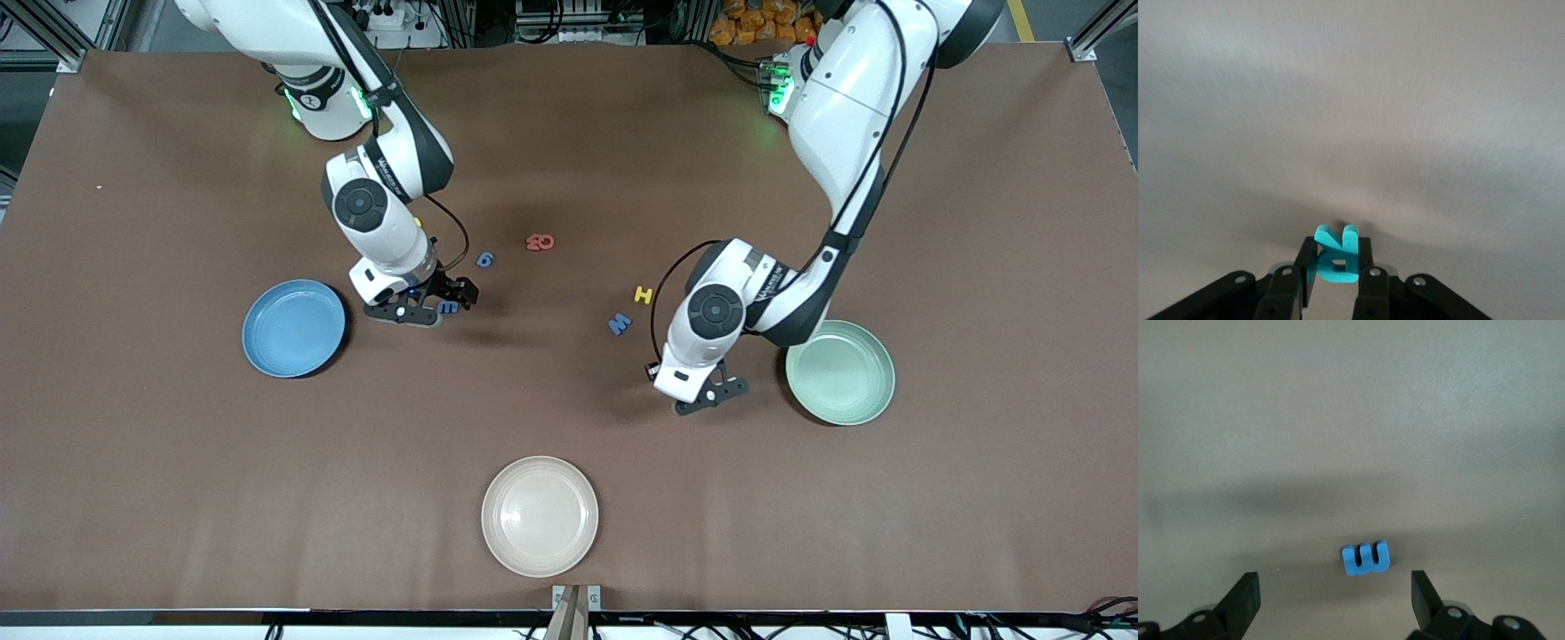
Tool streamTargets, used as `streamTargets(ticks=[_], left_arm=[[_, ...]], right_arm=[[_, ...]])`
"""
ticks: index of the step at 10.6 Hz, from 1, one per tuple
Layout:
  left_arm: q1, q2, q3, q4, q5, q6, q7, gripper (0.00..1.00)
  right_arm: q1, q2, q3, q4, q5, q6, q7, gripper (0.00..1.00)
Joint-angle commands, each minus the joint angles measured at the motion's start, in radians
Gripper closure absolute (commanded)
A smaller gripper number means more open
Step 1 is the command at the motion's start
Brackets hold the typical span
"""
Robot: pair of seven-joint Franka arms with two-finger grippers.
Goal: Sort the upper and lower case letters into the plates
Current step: 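Grasp the teal R with the left gripper while the right gripper lowers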
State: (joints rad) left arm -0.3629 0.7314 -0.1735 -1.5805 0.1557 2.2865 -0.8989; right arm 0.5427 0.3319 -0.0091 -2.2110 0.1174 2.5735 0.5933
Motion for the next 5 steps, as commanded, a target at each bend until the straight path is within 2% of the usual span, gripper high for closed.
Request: streamTargets(ticks=[1, 3, 5], left_arm=[[0.059, -0.124, -0.003, -0.018, 0.018, -0.117, 0.142, 1.00], [0.158, -0.174, -0.003, -0.023, 0.011, -0.250, 0.362, 1.00], [0.258, -0.184, -0.003, -0.023, 0.011, -0.333, 0.536, 1.00]], right_arm=[[0.006, 0.032, -0.008, -0.006, 0.007, 0.045, -0.050, 0.00], [0.006, 0.049, -0.009, -0.009, 0.007, 0.056, -0.053, 0.00], [0.002, 0.064, -0.009, -0.007, 0.005, 0.092, -0.056, 0.00]])
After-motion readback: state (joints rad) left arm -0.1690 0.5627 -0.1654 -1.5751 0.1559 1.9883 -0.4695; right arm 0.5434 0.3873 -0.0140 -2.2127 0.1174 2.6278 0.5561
